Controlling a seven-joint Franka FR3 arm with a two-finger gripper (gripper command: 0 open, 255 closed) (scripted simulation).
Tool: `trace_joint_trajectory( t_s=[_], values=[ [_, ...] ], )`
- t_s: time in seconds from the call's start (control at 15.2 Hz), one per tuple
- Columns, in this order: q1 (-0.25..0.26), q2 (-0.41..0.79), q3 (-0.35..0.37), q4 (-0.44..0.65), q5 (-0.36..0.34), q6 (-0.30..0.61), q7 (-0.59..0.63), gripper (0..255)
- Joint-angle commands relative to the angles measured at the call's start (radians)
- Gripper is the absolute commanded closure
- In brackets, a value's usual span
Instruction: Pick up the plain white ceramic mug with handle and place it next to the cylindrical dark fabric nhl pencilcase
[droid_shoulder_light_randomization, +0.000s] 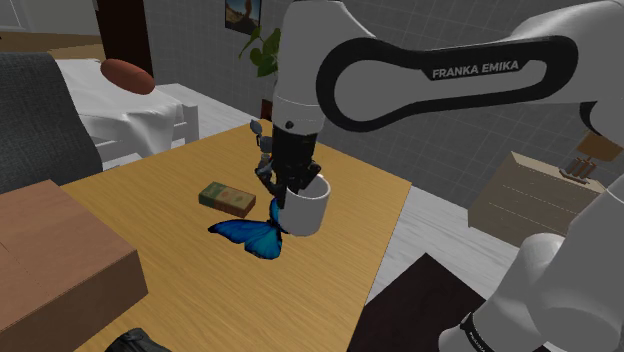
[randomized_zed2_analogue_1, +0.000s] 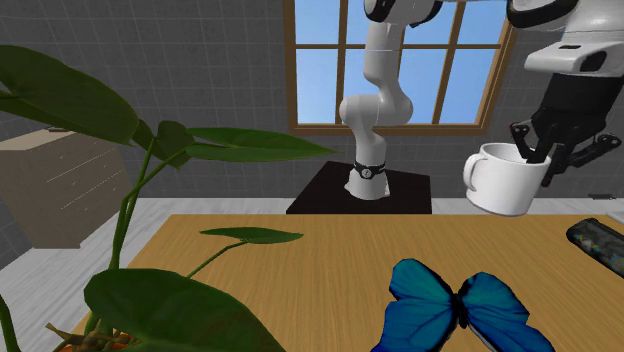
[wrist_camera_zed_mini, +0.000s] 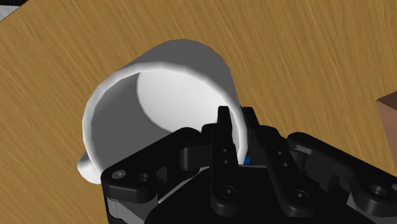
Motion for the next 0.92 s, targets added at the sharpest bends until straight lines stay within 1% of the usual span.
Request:
trace_joint_trajectory(
  t_s=[0.0,0.2,0.86],
  values=[
    [0.026,0.034,0.027,0.034,-0.012,-0.001,0.058,255],
    [0.059,0.072,0.055,0.077,-0.028,-0.010,0.124,255],
    [0.062,0.102,0.055,-0.025,-0.042,0.119,0.133,255]
  ],
)
